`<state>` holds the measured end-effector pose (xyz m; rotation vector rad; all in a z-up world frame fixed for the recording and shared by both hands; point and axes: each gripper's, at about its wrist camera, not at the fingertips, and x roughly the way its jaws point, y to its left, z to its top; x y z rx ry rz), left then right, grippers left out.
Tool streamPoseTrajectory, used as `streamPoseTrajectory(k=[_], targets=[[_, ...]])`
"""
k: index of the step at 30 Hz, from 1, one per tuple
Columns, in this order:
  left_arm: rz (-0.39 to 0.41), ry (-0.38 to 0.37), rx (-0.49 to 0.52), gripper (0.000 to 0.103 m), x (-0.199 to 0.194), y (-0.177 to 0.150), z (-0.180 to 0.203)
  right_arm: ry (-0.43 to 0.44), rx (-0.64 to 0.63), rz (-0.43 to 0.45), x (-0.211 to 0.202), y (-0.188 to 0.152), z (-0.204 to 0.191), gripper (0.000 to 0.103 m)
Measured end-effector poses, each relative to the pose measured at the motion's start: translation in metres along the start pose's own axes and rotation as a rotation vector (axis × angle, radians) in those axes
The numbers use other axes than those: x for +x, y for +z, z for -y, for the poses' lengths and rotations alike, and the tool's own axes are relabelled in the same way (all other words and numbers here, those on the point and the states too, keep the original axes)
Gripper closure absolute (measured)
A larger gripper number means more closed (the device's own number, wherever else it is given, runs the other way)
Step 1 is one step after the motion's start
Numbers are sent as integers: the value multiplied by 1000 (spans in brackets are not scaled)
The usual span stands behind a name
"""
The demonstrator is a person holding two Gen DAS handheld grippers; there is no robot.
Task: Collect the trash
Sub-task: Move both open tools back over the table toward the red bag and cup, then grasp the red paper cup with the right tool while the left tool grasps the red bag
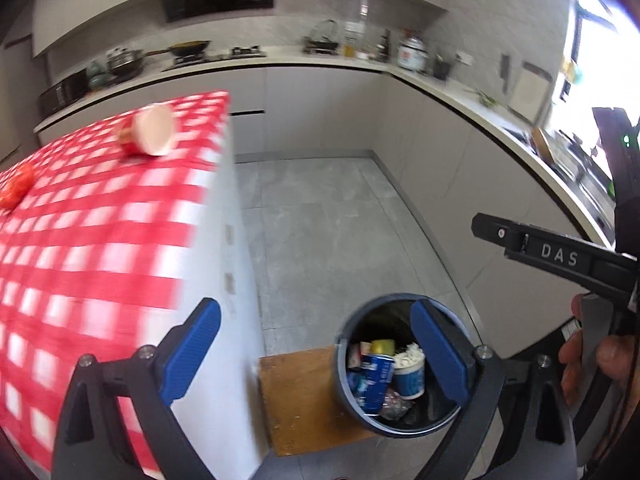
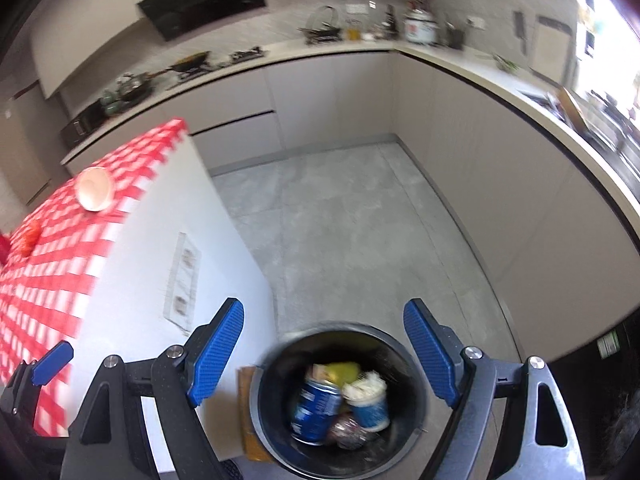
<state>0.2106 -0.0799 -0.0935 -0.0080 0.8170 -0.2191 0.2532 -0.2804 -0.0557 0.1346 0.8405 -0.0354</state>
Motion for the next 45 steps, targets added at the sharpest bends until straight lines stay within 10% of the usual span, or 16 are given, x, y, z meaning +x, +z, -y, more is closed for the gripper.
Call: streamPoseTrajectory(k=[20,26,35,45], targets=[[70,265,-209,6,-58,18,-255,207,-240,15,34,57,-261,19],[69,282,-210,6,-48,30,-312,137,-139,35,70,102,-289,19],[79,315,-281,6,-36,50,-378,272,-274,0,136,155,-342,19],[47,344,-303,6,-14,50,-385,277,-496,-146,182,130,-368,19]])
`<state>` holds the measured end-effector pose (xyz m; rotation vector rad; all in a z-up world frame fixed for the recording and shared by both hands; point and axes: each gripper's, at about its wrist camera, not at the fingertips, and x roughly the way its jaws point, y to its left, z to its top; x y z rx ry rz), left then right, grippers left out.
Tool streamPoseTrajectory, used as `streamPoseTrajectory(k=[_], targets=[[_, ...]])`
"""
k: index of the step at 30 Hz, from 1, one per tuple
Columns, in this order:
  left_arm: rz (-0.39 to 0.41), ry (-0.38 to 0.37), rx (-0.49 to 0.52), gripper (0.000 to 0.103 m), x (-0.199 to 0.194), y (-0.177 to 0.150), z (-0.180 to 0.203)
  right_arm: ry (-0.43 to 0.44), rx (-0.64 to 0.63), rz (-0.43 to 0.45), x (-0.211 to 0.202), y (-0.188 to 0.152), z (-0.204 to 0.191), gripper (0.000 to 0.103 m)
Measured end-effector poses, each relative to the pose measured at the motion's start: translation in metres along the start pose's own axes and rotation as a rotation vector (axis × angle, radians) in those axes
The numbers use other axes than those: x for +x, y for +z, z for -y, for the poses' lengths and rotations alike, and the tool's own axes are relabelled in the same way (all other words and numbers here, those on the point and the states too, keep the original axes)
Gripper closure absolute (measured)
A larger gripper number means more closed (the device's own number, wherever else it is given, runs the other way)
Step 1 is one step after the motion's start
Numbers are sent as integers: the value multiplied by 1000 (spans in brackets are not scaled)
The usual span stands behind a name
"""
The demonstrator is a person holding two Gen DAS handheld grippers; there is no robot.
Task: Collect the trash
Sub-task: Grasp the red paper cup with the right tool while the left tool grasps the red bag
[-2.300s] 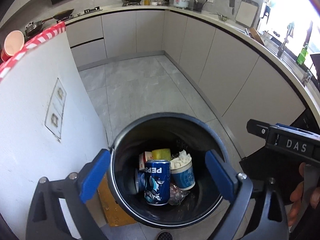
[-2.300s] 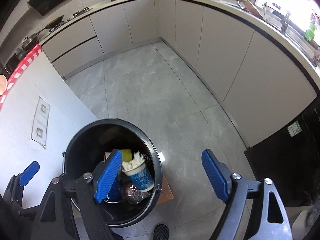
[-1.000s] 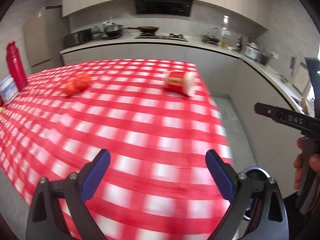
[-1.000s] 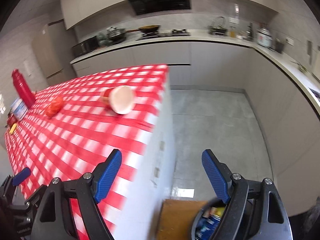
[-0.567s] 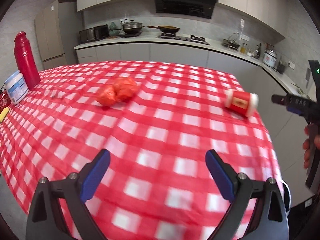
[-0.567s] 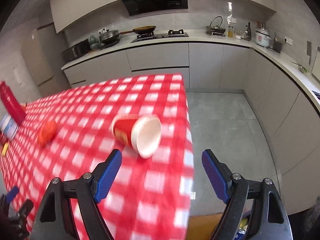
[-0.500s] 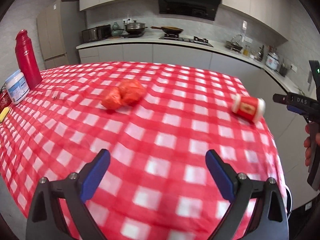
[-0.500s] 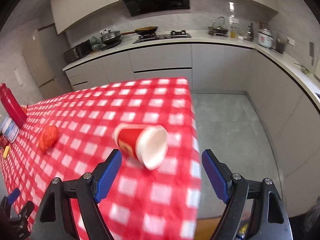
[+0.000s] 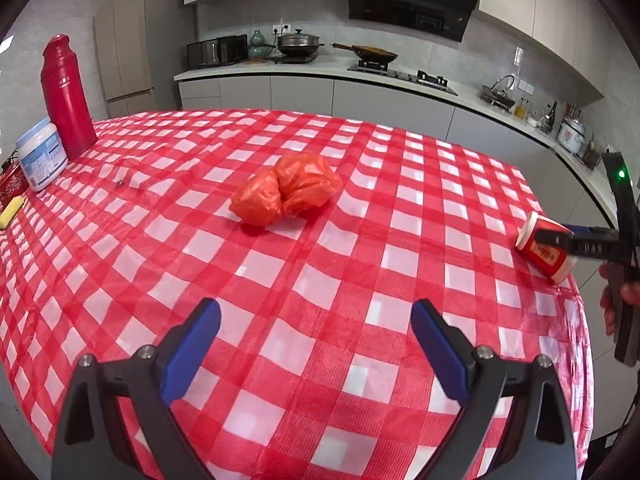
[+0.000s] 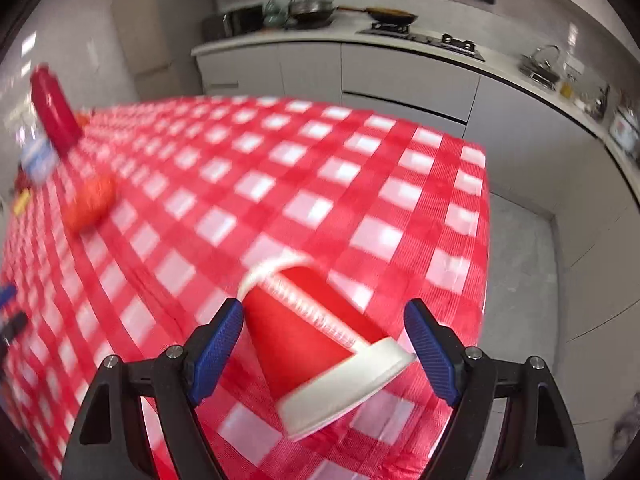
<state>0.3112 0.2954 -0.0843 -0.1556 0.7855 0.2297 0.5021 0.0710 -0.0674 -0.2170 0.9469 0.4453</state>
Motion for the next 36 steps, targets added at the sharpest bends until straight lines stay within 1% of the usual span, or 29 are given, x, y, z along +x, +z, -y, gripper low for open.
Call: streamPoseTrajectory(k=[2,4,6,7,9,11,12,13,16,18,22,26,30,33,35,36], targets=[[-10,2,-1,6,6,2,5,8,5,-12,1,-6,-6,19],[-14,4,-5,6,10,5,9,-28,-7,-20,2,-10,-14,19],[-24,8,-2,6,16,8,12,-24,-1,-24,2,-11,-18,20],[-23,9,3,6,17,9,13,-24,5,-18,1,-11,-20,23],[-20,16,10,6,20,10,13,-22,26,-23,0,-9,-21,27],[-28,21,5,6,26,11,8,-14,52,-13,-1,-5,-22,32],[-32,19,-2,6,28,11,6,-23,61,-11,-1,-3,-23,37],[-34,20,-7,6,30,12,3,-29,68,-9,0,-1,-24,38],[-37,20,0,6,38,17,-5,-33,88,-5,3,5,-29,39],[-25,5,17,6,44,23,-9,-37,96,-1,5,7,-33,39],[-44,-18,46,6,64,43,-15,-46,127,8,10,14,-42,40],[-53,-36,108,6,86,65,-18,-61,157,2,17,23,-49,40],[-73,-59,153,6,103,78,-19,-78,183,1,21,29,-53,40],[-81,-81,174,6,114,86,-19,-85,201,-4,23,32,-55,40],[-96,-111,175,6,122,89,-20,-92,212,-6,25,34,-58,40],[-102,-121,173,8,124,89,-21,-100,217,-5,25,34,-59,40]])
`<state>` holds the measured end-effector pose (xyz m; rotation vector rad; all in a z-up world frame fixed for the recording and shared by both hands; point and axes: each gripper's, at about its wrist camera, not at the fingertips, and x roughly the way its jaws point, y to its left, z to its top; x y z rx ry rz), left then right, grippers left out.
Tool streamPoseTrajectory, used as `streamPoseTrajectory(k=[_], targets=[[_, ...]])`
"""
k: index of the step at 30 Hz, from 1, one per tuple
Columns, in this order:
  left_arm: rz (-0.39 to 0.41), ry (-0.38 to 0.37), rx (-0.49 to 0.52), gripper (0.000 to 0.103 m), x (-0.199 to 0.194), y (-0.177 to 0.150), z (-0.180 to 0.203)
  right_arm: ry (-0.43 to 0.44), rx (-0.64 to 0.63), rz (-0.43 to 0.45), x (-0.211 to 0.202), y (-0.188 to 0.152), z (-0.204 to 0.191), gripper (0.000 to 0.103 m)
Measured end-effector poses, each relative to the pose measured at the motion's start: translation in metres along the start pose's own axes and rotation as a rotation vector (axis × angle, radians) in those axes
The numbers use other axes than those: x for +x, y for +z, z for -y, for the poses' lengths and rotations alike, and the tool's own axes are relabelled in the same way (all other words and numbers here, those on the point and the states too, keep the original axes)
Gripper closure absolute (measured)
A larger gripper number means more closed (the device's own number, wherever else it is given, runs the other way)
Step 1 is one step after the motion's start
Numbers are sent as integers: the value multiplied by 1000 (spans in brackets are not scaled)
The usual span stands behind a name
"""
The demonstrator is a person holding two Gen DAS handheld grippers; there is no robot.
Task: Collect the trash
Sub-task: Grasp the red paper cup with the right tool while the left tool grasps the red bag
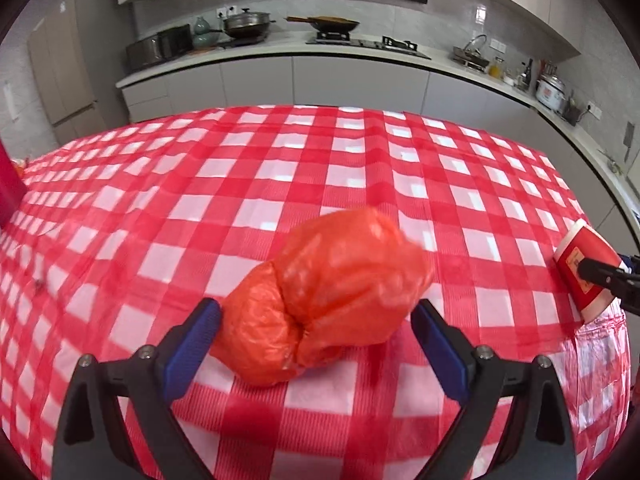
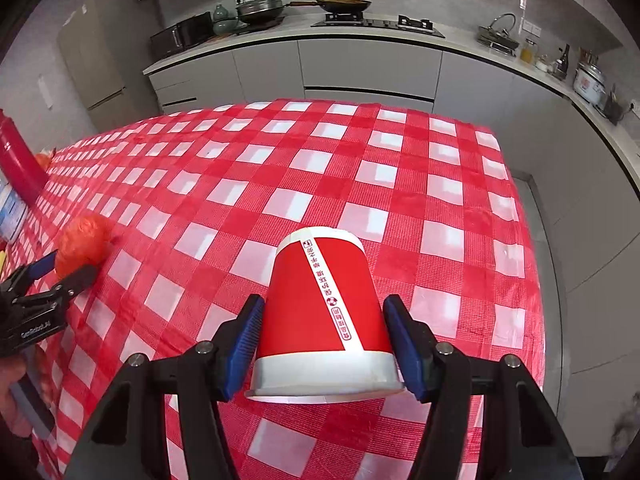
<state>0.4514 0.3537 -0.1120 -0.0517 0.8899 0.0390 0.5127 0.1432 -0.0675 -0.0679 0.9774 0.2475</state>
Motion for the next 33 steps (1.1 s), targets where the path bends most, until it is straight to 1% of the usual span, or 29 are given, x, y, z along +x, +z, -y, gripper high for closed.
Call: streamPoseTrajectory(k=[2,3,4,6,8,9,10,11,12,14,16,18,20,23,26,27,29,30,31,32,33], targets=[[-3,-43,-5,26,2,-1,-1,-9,6,2,0,0,-2,40],[-8,-59,-7,45,3,-2,-3,-11,10,3,0,0,-3,40],[-17,-71,-11,54,4,-2,-4,-16,12,3,0,-1,-4,40],[-28,-100,-16,54,2,-3,-8,-21,12,-1,0,-1,-5,40],[-34,-128,-17,54,-9,-7,-10,-23,7,-6,-1,-1,-7,40],[-26,-156,-20,47,-18,-10,-12,-27,6,-5,-1,-1,-8,40],[-21,-162,-20,25,-23,-11,-14,-25,9,-5,-1,-2,-8,40],[0,-131,-13,15,-30,-12,-15,-20,18,-8,0,-2,-8,40],[27,-117,-7,3,-36,-12,-16,-23,22,-5,0,-1,-9,40],[55,-120,3,3,-40,-8,-18,-23,27,-3,1,-2,-12,40],[56,-110,13,3,-34,-1,-19,-23,34,-4,0,-3,-13,40],[29,-118,32,3,-25,4,-16,-27,33,-5,-2,-5,-16,40],[3,-152,56,3,-19,4,-9,-34,32,-5,-4,-8,-16,40],[-9,-174,88,4,-11,3,3,-31,49,-7,-5,-10,-12,40],[-18,-193,101,9,-4,6,14,-40,47,-10,-8,-12,-13,40],[-27,-196,107,13,-1,6,18,-41,46,-9,-9,-13,-12,40],[-52,-205,113,26,6,6,23,-46,49,-11,-10,-16,-12,40],[-60,-191,117,39,9,5,25,-45,50,-8,-11,-17,-12,40],[-43,-174,132,59,7,5,26,-45,51,-3,-12,-18,-12,42],[-46,-188,132,59,7,6,26,-46,51,1,-14,-19,-12,42],[-46,-184,119,60,6,7,26,-47,48,4,-16,-20,-12,44]])
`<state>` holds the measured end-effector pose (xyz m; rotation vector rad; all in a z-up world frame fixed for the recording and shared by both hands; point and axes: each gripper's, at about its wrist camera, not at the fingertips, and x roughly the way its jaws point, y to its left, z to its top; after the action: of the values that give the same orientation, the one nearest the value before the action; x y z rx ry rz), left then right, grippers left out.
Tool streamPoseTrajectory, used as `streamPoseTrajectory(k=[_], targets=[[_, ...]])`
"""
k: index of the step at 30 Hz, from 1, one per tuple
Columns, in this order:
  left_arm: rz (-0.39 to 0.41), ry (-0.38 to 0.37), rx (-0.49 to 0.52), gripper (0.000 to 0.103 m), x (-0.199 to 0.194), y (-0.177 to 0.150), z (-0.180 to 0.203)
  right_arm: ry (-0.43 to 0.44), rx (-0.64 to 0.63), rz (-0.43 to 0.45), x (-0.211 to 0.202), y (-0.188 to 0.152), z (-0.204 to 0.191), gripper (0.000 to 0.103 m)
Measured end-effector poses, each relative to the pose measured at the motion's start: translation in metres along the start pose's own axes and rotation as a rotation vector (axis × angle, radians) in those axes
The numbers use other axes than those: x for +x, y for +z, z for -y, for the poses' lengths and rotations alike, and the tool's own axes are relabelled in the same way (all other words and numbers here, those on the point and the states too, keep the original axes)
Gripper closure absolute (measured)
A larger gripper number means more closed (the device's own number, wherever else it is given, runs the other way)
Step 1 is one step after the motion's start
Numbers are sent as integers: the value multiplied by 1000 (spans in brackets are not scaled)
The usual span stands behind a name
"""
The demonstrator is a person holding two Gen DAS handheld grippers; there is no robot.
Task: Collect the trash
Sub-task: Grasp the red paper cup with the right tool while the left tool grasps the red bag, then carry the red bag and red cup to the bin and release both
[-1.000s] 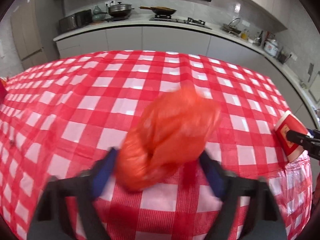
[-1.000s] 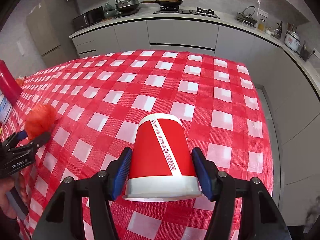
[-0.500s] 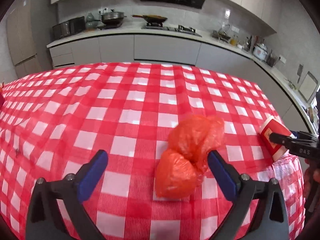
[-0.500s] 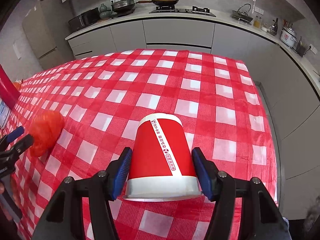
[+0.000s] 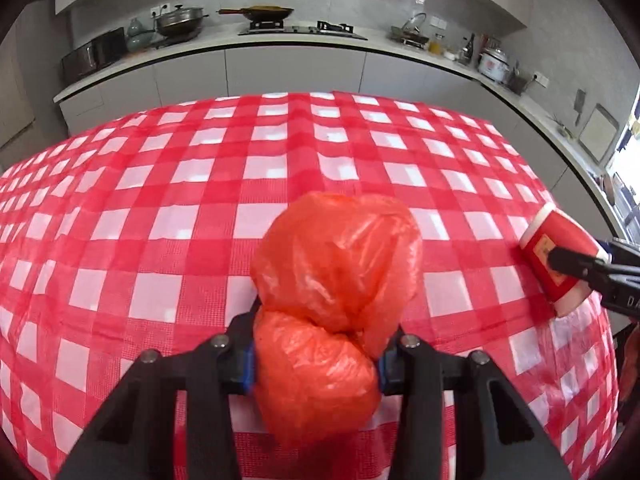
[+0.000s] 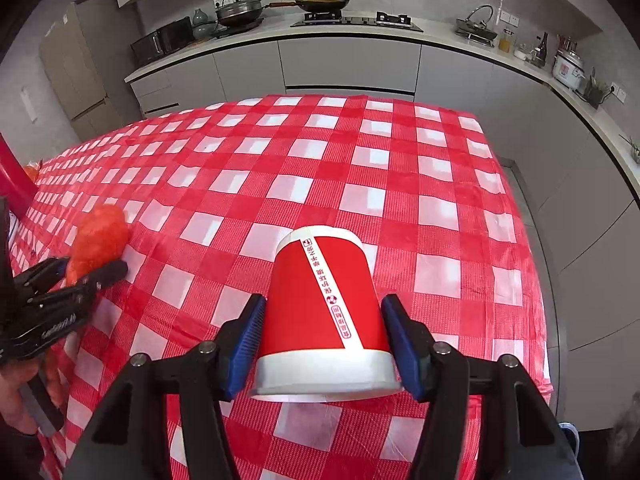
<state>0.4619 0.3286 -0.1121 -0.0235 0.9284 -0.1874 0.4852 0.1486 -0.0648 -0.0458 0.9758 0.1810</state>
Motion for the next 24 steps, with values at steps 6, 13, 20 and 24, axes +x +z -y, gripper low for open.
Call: streamPoseTrajectory(k=[6,13,20,24], targets=[[62,31,-56,62,-20,-3,-4,-8,-2,18,-8,-3,-2,45],[117,82,-90,62,-49,-19,7,-23,-12,75,-29,-10,-11,45],[158,112,-97,62,-75,-34,30,-10,-36,127,-61,-19,-12,45],[178,115,-87,62,-86,-40,50,-28,-33,154,-79,-32,0,45]])
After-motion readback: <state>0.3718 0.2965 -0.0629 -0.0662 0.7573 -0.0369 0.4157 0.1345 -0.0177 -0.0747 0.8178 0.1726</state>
